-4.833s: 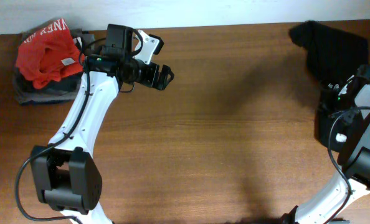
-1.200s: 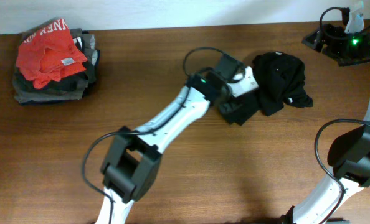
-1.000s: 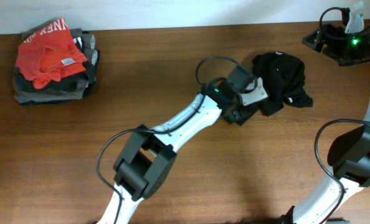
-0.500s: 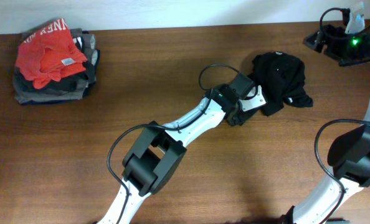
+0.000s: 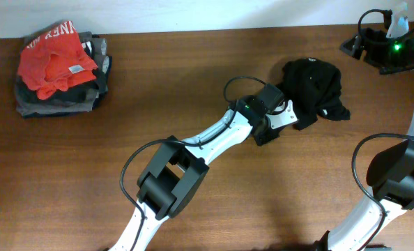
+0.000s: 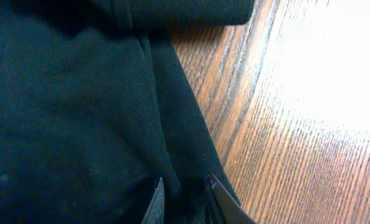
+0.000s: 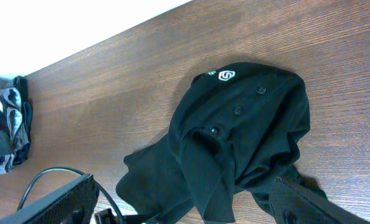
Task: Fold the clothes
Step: 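Pull the shirt edge with the left gripper toward the back left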
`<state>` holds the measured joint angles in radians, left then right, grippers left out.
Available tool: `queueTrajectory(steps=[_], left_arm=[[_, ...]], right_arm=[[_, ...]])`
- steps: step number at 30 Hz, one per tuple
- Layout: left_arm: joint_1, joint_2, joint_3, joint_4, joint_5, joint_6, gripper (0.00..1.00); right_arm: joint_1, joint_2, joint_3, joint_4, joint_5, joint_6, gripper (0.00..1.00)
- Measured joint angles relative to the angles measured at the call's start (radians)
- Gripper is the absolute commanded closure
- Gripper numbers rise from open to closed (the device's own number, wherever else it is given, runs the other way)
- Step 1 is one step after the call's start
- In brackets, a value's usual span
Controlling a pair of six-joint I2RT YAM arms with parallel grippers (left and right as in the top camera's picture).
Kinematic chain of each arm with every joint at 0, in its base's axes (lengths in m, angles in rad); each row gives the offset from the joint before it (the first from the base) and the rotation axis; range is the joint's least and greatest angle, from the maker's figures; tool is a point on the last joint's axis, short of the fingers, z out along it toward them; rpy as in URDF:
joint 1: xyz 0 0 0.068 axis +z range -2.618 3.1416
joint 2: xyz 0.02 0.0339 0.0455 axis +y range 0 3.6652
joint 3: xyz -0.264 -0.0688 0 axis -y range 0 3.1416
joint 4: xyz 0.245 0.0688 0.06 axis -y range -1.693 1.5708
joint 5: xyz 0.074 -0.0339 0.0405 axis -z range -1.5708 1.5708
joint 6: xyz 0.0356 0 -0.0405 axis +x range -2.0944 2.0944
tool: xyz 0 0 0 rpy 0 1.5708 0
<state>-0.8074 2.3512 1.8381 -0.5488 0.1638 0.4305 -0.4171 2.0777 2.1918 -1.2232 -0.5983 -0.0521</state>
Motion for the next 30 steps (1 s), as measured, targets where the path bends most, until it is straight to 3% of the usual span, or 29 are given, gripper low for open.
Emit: queueTrajectory(steps=[5, 11, 15, 21, 26, 30], left_arm=[[0.000, 0.023, 0.002, 0.022, -0.019, 0.004, 0.99], [-0.003, 0.023, 0.004, 0.034, -0.082, -0.013, 0.99], [-0.004, 0.028, 0.018, 0.026, -0.225, -0.071, 0.99], [0.014, 0.050, 0.174, -0.180, -0.426, -0.125, 0.99], [0.050, 0.050, 0.356, -0.313, -0.444, -0.139, 0.99], [0.071, 0.050, 0.405, -0.371, -0.438, -0.141, 0.92]], right_arm=[[0.000, 0.000, 0.000, 0.000, 0.000, 0.000, 0.08], [0.000, 0.000, 0.000, 0.000, 0.000, 0.000, 0.08], [0.000, 0.000, 0.000, -0.003, 0.000, 0.000, 0.08], [0.001, 0.000, 0.000, -0.005, 0.000, -0.001, 0.08], [0.002, 0.000, 0.000, -0.012, 0.000, 0.000, 0.08], [0.005, 0.000, 0.000, -0.015, 0.000, 0.000, 0.08]])
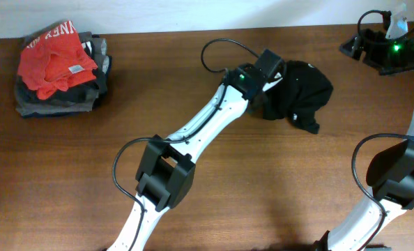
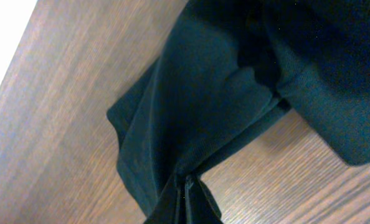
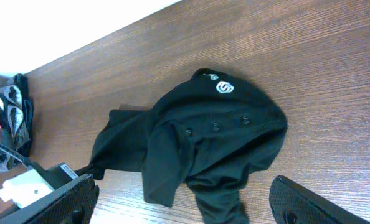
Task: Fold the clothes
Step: 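Pull the shirt edge with the left gripper toward the back left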
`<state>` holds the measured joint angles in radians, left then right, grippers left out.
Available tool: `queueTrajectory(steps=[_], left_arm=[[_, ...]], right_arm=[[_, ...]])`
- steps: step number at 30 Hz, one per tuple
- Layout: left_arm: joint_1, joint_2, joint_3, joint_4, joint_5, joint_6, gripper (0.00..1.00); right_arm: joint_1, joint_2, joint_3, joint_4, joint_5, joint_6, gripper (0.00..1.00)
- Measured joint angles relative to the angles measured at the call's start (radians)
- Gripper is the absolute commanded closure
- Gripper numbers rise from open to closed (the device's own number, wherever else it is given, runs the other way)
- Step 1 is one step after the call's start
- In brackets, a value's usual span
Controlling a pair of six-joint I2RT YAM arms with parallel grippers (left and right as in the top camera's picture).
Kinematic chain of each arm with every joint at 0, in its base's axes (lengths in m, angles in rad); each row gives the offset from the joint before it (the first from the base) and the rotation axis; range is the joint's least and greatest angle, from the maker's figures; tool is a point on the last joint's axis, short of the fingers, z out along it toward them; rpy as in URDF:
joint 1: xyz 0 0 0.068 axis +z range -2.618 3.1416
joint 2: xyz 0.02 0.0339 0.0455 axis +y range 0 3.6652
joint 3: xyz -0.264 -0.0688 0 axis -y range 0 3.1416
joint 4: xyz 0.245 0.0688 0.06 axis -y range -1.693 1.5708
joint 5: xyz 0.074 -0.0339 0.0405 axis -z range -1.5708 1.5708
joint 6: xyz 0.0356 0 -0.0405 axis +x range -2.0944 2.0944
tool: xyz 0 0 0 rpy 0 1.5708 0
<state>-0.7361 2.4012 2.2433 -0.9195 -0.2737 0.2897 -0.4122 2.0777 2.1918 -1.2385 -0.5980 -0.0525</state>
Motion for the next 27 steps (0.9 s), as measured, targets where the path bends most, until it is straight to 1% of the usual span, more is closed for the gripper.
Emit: queueTrajectory(steps=[5, 11, 14, 19, 24, 27], left_arm=[[0.012, 0.000, 0.000, -0.056, 0.015, -0.002, 0.74], [0.012, 0.000, 0.001, -0.103, 0.061, 0.003, 0.64], [0.012, 0.000, 0.001, -0.135, 0.109, 0.036, 0.62], [0.012, 0.020, 0.001, -0.147, 0.168, 0.128, 0.62], [0.017, 0.074, 0.001, -0.146, 0.181, 0.188, 0.62], [0.037, 0.103, 0.001, -0.143, 0.181, 0.201, 0.58]], right_arm=[[0.006, 0.000, 0.000, -0.001, 0.000, 0.000, 0.08], [0.008, 0.000, 0.000, -0.010, 0.000, 0.000, 0.08], [0.008, 0.000, 0.000, -0.011, 0.000, 0.000, 0.08], [0.008, 0.000, 0.000, -0.011, 0.000, 0.000, 0.08], [0.008, 0.000, 0.000, -0.014, 0.000, -0.004, 0.08], [0.008, 0.000, 0.000, -0.014, 0.000, -0.005, 0.08]])
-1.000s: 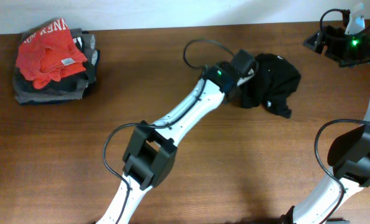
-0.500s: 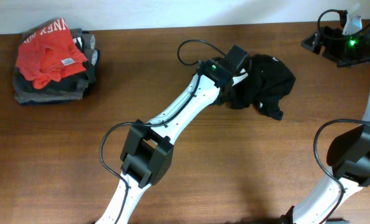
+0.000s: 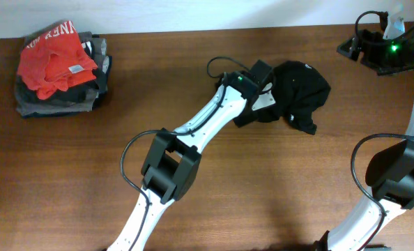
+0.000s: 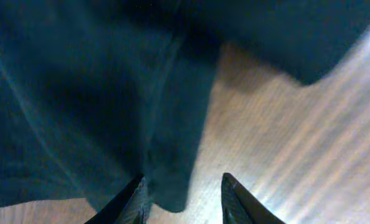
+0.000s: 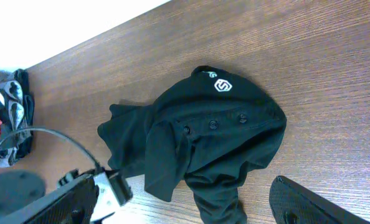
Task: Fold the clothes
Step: 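Pull the shirt edge with the left gripper toward the back left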
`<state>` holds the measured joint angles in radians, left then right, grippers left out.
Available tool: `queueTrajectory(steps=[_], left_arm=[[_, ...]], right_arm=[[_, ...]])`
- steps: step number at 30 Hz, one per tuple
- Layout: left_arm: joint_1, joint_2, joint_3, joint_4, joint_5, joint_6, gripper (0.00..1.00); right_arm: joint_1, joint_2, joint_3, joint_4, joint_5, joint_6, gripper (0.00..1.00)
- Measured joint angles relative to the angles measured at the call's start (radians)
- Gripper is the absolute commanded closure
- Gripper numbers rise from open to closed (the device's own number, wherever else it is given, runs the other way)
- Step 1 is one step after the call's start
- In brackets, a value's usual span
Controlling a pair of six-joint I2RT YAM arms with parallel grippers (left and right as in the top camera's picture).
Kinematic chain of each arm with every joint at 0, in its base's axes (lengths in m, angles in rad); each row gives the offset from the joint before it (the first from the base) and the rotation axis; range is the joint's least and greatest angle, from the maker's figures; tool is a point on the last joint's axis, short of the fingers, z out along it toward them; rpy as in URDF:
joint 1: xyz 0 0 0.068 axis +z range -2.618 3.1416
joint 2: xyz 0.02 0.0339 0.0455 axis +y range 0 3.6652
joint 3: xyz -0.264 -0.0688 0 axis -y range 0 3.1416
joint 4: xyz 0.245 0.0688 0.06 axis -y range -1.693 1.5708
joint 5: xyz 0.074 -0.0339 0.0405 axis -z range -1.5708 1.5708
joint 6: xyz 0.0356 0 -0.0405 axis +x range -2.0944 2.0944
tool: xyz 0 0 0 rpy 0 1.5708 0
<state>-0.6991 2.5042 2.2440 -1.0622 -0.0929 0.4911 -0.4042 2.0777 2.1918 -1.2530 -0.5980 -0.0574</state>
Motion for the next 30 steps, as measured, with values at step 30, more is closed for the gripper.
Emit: queueTrajectory(steps=[30], left_arm=[[0.095, 0.013, 0.000, 0.046, 0.106, 0.014, 0.87]], right_arm=[[0.005, 0.000, 0.000, 0.002, 0.000, -0.003, 0.07]])
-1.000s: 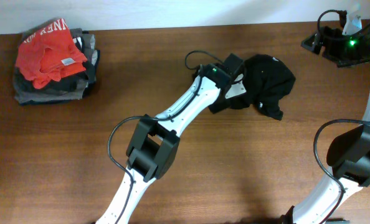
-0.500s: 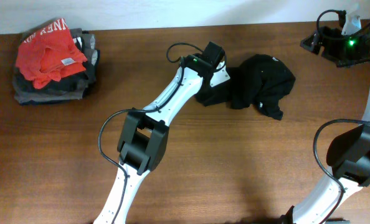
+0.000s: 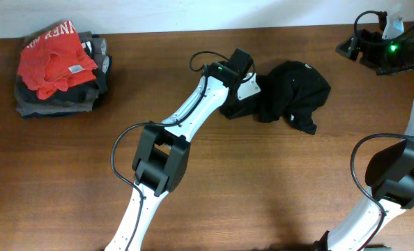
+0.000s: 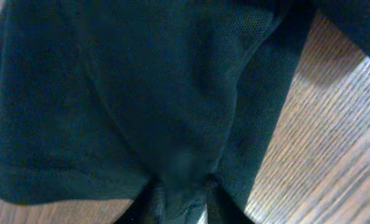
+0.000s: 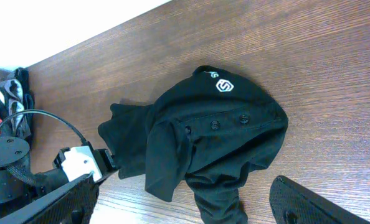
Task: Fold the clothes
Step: 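Pull the shirt edge with the left gripper toward the back left, then grasp the shirt's right side with the right gripper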
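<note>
A crumpled black polo shirt with a white logo and buttons lies at the back right of the table, also seen in the right wrist view. My left gripper is at the shirt's left edge and is shut on a bunch of its fabric; dark cloth fills most of the left wrist view. My right gripper hangs high over the far right corner, open and empty, well away from the shirt.
A pile of folded clothes, red on top of grey, sits at the back left and shows at the left edge of the right wrist view. The wooden table stretches across the front. The left arm's cable loops beside the shirt.
My left gripper was open over the shirt's lower left edge. It now sits a little further left and is shut on the fabric, and the shirt's left flap reaches further left.
First my left gripper was closing on cloth at the shirt's lower left. Then it held that cloth further back, and the shirt had changed shape. After that it was open over the shirt's edge; now it grips the left edge. The right arm stayed high throughout.
</note>
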`<state>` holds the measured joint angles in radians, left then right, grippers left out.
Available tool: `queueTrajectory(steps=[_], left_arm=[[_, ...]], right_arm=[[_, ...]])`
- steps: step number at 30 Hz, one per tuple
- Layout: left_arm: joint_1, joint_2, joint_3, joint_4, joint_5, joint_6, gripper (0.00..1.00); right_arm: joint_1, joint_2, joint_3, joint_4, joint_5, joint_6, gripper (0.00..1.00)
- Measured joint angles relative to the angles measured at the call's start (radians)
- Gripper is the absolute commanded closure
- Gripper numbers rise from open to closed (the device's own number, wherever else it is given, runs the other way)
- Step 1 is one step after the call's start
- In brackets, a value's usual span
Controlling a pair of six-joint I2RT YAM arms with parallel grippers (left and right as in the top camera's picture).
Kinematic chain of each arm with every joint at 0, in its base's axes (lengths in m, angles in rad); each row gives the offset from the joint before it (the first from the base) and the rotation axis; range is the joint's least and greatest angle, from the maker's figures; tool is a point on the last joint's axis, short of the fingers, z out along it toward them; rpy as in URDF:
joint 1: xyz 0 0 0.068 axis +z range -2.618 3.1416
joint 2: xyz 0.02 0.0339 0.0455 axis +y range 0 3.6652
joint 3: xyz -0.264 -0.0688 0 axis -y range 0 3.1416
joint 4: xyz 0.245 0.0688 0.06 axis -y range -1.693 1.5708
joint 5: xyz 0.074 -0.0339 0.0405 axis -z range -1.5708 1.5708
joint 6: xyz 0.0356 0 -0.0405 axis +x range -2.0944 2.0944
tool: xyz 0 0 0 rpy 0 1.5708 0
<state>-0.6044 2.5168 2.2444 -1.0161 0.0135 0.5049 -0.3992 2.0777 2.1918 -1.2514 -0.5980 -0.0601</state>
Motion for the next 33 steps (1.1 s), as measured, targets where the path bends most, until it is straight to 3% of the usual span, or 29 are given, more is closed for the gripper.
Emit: queueTrajectory(steps=[4, 14, 21, 26, 33], left_arm=[[0.000, 0.017, 0.000, 0.004, 0.006, 0.000, 0.99], [0.000, 0.027, 0.029, -0.021, -0.006, -0.013, 0.99], [0.027, 0.051, 0.327, -0.200, -0.060, -0.136, 0.99], [0.065, 0.051, 0.569, -0.328, -0.080, -0.213, 0.99], [0.078, 0.051, 0.713, -0.446, -0.111, -0.260, 0.99]], right_arm=[[0.000, 0.000, 0.000, 0.000, 0.000, 0.000, 0.07], [0.000, 0.000, 0.000, 0.000, 0.000, 0.000, 0.07], [0.003, 0.000, 0.000, -0.001, 0.000, 0.000, 0.12], [0.017, 0.000, 0.000, -0.018, 0.000, 0.000, 0.30], [0.083, 0.000, 0.000, -0.107, 0.007, -0.019, 0.29]])
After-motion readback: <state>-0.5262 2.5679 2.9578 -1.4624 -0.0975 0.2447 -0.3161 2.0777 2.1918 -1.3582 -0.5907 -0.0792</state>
